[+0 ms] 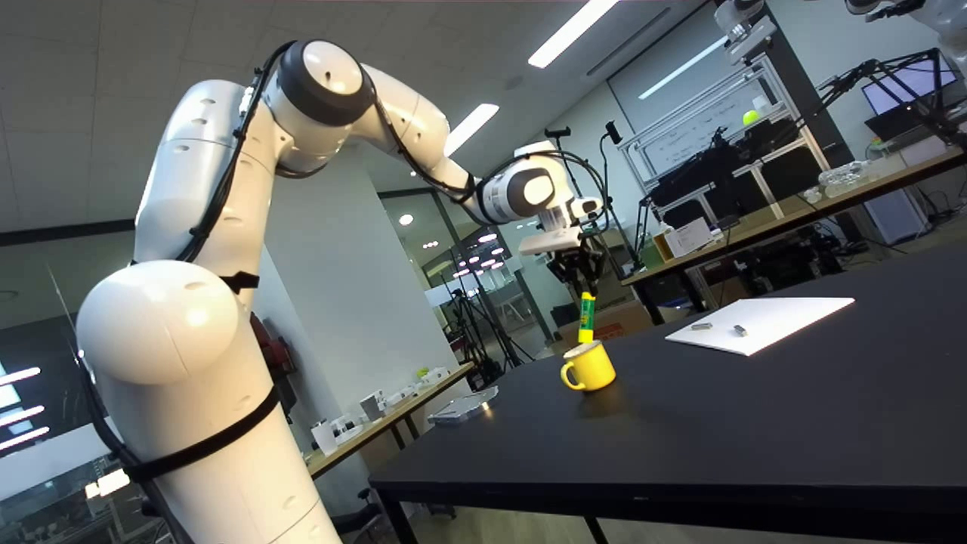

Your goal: Remove the glue stick from the mug and put it on the table

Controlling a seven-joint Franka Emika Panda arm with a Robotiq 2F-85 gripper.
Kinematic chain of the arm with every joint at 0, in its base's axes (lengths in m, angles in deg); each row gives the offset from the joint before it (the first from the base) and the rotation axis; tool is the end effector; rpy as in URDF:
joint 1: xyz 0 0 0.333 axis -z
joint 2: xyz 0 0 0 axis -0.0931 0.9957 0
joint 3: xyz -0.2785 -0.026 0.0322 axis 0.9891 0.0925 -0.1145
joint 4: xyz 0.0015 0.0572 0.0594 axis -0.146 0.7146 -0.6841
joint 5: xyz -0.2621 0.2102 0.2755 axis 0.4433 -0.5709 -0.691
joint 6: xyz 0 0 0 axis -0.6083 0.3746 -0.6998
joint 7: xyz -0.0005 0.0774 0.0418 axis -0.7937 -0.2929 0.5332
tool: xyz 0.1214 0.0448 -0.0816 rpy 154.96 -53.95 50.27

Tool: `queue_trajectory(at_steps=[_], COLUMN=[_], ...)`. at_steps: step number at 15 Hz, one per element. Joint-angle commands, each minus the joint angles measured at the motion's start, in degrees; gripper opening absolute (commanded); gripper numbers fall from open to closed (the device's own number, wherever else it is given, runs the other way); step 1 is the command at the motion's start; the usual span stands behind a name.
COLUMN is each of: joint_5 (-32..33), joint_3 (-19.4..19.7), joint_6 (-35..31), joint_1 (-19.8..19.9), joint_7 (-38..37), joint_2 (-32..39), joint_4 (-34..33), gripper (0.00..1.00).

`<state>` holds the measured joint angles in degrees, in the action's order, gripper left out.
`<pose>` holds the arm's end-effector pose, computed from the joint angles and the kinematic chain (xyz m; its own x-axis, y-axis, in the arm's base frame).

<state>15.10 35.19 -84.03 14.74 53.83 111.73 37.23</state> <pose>0.7144 -0.0084 0.2205 0.9674 -0.0370 0.2506 0.0295 -0.9661 -0.2564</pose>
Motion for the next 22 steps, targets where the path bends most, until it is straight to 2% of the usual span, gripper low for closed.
queue_trajectory(at_steps=[1,5,8,11,14,18,22], joint_5=[1.14,5.79,11.40,14.28,11.63,11.27,13.31], joint_3=[2.04,5.89,8.66,9.98,8.97,8.41,9.79], joint_6=[2.97,2.75,-0.62,-8.38,-18.15,-29.34,-38.52], joint_1=[0.03,-0.96,-1.84,-2.16,-1.25,-1.05,-1.98], joint_7=[0.14,-1.10,-2.26,-3.14,-2.33,-3.02,-5.99], joint_2=[-5.37,-8.25,-10.44,-11.95,-12.36,-11.20,-9.69], joint_4=[1.46,3.61,8.72,15.68,22.02,27.25,30.50], gripper=[0.08,0.08,0.08,0.08,0.08,0.08,0.08])
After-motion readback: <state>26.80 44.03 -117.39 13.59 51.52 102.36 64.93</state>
